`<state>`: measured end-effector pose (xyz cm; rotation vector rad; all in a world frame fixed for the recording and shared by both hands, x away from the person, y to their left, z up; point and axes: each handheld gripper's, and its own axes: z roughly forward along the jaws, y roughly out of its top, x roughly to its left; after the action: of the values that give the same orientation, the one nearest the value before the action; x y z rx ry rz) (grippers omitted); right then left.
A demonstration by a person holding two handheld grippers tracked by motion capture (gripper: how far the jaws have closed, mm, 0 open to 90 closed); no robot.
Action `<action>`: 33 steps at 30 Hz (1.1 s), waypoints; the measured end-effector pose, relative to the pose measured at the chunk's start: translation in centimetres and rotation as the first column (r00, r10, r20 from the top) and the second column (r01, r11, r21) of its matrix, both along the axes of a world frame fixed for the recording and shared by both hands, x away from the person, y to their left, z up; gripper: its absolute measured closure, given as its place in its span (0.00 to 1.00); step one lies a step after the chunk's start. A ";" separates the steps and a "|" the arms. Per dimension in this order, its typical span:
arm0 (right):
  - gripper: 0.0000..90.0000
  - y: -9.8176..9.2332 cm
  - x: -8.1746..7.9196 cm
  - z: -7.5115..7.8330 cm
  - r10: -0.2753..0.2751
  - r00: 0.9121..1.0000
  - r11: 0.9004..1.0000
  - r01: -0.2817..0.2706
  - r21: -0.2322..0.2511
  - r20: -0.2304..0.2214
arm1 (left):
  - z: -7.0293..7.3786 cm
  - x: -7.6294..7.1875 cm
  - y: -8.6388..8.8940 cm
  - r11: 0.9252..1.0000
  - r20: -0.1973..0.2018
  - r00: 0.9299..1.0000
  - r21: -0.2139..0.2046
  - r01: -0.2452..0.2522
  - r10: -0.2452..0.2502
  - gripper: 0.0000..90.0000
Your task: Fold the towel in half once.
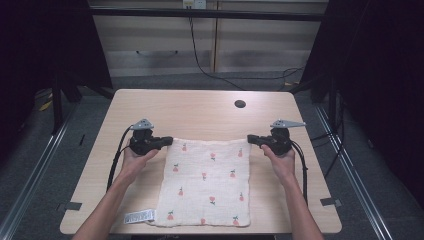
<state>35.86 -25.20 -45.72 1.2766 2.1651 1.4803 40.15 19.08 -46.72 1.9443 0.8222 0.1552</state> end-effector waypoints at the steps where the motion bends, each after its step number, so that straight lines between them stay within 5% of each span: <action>1: 0.99 0.1 0.0 0.1 0.004 1.000 1.000 -0.004 -0.003 0.002 | 0.1 0.0 0.0 1.000 0.005 1.000 0.001 -0.001 0.001 0.97; 19: 0.99 -0.7 -0.5 4.1 0.004 0.996 1.000 -0.005 0.004 0.089 | 4.1 -1.2 -1.6 0.998 0.094 0.994 -0.035 0.054 -0.051 0.97; 33: 0.99 -1.2 -1.1 7.3 0.009 0.988 1.000 -0.013 0.025 0.157 | 8.0 -1.5 -1.0 0.999 0.178 0.984 -0.039 0.025 -0.017 0.97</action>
<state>34.74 -26.35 -38.42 1.1175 2.0618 1.5621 38.65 18.11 -38.73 1.8695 0.6814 0.2931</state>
